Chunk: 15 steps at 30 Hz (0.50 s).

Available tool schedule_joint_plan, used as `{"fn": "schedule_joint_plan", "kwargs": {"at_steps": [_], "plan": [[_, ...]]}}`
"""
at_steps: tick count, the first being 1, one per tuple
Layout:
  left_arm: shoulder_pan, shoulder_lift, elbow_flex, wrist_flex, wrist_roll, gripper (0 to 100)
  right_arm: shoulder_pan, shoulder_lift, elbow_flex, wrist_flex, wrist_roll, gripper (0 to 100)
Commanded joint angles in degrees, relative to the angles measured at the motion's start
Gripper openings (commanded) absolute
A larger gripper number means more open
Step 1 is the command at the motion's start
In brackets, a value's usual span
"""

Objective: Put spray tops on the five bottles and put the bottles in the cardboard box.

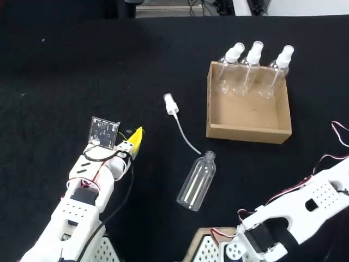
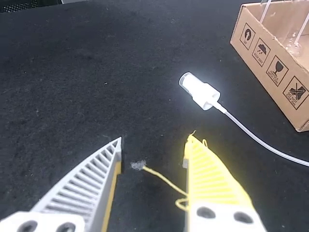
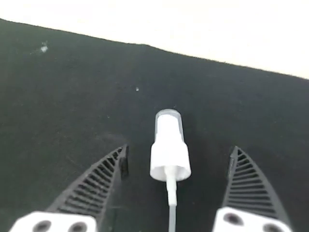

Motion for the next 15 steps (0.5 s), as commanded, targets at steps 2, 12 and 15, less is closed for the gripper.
{"fn": "schedule_joint_plan", "kwargs": {"at_steps": [2,12,15], "plan": [[0.6,0.0,-0.8,-1.4,-0.4,21,1.2,-1.4,-0.8,0.2,-0.4,25.5],[0.6,0.0,-0.8,-1.4,-0.5,21,1.1,-1.3,-0.7,2.9,-0.1,6.7],[0.6,0.0,-0.9,-1.4,-0.5,21,1.4,-1.8,-3.6,8.6,-0.1,6.7]]}}
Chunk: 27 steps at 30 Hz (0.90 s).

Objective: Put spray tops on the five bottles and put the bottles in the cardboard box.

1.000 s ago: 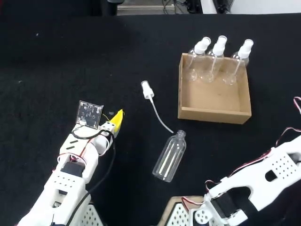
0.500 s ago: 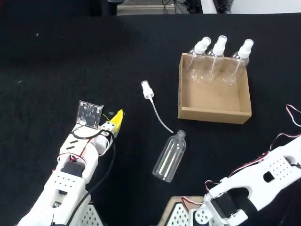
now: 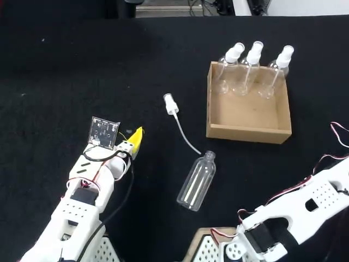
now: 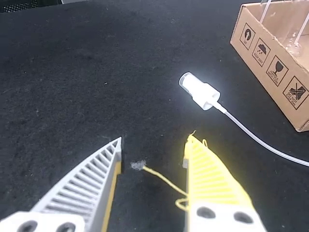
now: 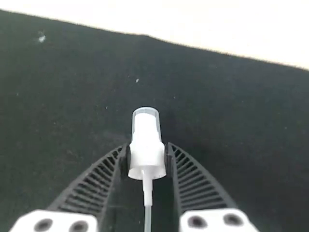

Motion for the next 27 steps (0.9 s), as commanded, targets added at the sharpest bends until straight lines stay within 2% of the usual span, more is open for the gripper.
{"fn": "schedule_joint_plan", "kwargs": {"at_steps": [1,27], "plan": [[0.6,0.0,-0.9,-1.4,-0.5,21,1.4,-1.9,-4.9,7.5,0.0,6.7],[0.6,0.0,-1.0,-1.4,-0.5,21,0.9,-12.3,-5.9,42.4,0.1,7.1]]}}
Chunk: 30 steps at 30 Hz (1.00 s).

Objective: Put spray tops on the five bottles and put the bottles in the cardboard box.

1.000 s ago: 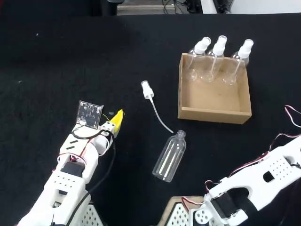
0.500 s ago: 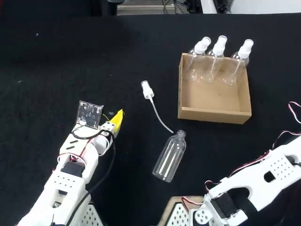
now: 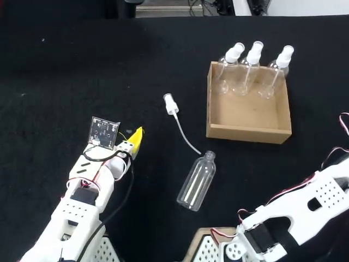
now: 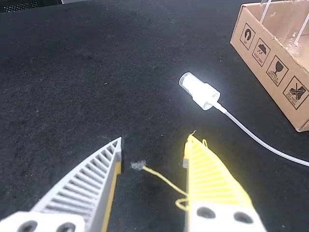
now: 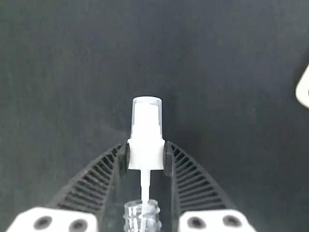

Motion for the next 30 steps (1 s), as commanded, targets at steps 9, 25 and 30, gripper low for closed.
{"fn": "schedule_joint_plan", "kwargs": {"at_steps": [9,25,30], "plan": [[0.6,-0.2,-0.9,-1.4,-0.5,21,0.9,-4.4,-1.5,10.1,0.3,7.1],[0.6,-0.4,-0.8,-1.4,-0.5,21,-0.6,-11.9,-1.5,19.3,0.3,7.1],[0.6,-0.4,-0.8,-1.4,-0.5,21,-1.4,-11.7,-0.9,20.0,0.3,7.1]]}}
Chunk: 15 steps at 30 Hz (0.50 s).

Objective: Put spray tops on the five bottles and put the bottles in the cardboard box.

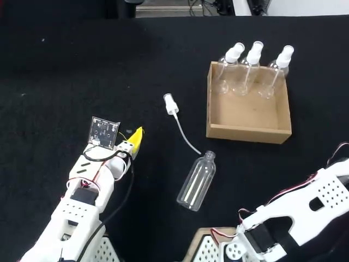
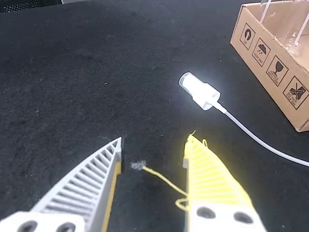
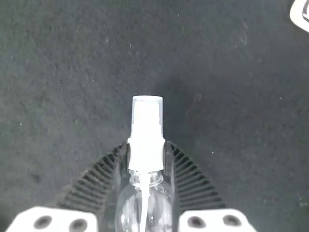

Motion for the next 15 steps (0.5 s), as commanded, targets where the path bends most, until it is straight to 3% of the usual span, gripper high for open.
{"fn": "schedule_joint_plan", "kwargs": {"at_steps": [1,15], "plan": [[0.6,-0.4,-0.8,-1.4,-0.5,21,-1.6,-4.9,-1.0,1.5,0.2,7.1],[0.6,-0.3,-1.0,-1.4,-0.5,21,-1.1,-5.1,-1.3,2.5,9.3,7.1]]}}
